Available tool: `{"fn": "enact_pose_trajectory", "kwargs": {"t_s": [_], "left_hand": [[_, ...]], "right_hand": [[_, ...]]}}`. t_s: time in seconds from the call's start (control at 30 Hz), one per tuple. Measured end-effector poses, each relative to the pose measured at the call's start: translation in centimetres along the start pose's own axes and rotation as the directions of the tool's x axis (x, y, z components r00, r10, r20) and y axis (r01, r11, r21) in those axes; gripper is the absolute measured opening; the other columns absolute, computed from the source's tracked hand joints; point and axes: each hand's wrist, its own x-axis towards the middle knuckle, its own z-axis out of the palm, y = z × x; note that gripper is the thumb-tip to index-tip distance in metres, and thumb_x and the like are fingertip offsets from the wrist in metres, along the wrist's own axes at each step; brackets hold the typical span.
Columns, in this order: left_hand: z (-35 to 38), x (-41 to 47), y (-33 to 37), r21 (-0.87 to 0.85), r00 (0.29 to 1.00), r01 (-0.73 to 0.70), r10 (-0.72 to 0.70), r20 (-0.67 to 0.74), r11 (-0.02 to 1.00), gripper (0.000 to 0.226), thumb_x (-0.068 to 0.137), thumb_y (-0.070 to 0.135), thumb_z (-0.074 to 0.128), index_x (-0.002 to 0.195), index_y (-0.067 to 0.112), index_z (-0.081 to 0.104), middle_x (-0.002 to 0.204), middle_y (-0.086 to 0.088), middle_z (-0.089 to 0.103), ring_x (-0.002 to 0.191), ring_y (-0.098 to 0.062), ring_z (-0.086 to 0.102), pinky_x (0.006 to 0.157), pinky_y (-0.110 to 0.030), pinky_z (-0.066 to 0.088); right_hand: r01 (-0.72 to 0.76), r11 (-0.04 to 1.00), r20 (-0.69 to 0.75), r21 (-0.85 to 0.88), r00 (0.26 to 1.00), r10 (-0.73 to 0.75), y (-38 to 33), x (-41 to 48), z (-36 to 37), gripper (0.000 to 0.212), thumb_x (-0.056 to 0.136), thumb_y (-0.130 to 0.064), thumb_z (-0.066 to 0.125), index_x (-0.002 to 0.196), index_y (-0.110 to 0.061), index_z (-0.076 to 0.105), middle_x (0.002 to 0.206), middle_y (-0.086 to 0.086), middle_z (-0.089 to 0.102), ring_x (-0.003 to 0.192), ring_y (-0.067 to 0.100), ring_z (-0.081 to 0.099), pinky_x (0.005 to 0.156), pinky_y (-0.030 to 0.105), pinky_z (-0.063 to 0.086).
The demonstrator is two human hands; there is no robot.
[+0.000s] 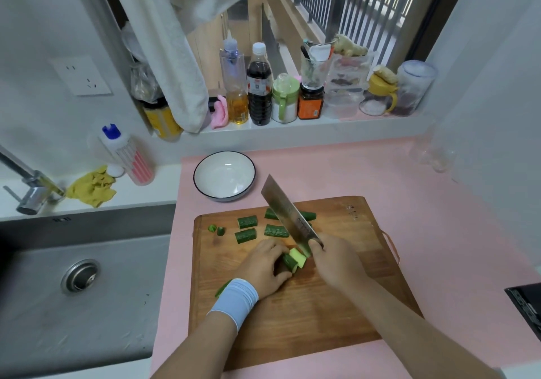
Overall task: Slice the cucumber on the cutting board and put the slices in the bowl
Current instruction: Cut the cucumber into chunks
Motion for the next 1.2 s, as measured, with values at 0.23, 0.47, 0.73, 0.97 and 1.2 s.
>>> {"fn": "enact_pose_trajectory", "kwargs": {"t_s": [0.23,0.47,0.73,0.97,1.2], "left_hand": [[-1.0,1.1,-1.0,0.08,0.996,0.013,-0.02,0.083,0.997,0.029,0.079,0.03,0.076,0.101,0.024,0.058,0.102,0.006,0.056,0.098,-0.013,0.051,0.082,-0.027,0.042],[-4.5,0.5,-4.5,0.159,0.988,0.139,-0.147,0.039,0.977,0.022,0.085,0.044,0.068,0.099,0.03,0.059,0.092,0.011,0.055,0.084,-0.01,0.052,0.07,-0.024,0.04],[-5.2,0.5,-6.8,0.411,0.991,0.115,-0.133,0.015,0.905,0.029,0.084,0.051,0.057,0.101,0.028,0.065,0.093,0.008,0.063,0.096,-0.019,0.051,0.081,-0.033,0.035],[-2.9,2.6,-2.4,0.264,0.994,-0.106,0.106,0.016,0.959,0.039,0.076,0.049,0.062,0.108,0.027,0.064,0.101,0.006,0.058,0.096,-0.018,0.05,0.08,-0.033,0.042],[-0.2,5.0,0.7,0.2,0.925,-0.213,0.131,0.358,0.956,0.036,0.089,0.032,0.061,0.125,0.024,0.06,0.114,-0.001,0.056,0.103,-0.026,0.051,0.088,-0.043,0.047]], "right_hand": [[-0.029,0.999,-0.016,-0.045,0.999,0.029,0.1,1.0,-0.3,0.033,0.105,-0.033,0.043,0.073,-0.026,0.05,0.068,-0.005,0.058,0.06,0.012,0.054,0.051,0.03,0.038],[-0.041,0.996,-0.015,-0.078,0.999,0.04,-1.8,2.8,-0.1,0.03,0.106,-0.033,0.04,0.081,-0.023,0.055,0.073,-0.004,0.059,0.063,0.011,0.054,0.05,0.026,0.033],[-0.025,0.998,-0.026,-0.061,0.999,0.023,-2.8,4.1,0.8,0.03,0.103,-0.03,0.042,0.076,-0.022,0.052,0.071,-0.002,0.059,0.066,0.019,0.057,0.06,0.035,0.046],[-0.074,0.996,-0.052,-0.05,0.996,0.071,-0.8,3.9,-0.6,0.029,0.104,-0.033,0.043,0.076,-0.028,0.049,0.072,-0.005,0.057,0.067,0.016,0.054,0.052,0.029,0.034],[-0.094,0.993,-0.072,-0.066,0.993,0.089,1.2,3.7,-2.2,0.033,0.103,-0.034,0.043,0.072,-0.026,0.05,0.069,-0.006,0.056,0.07,0.02,0.058,0.062,0.034,0.047]]}}
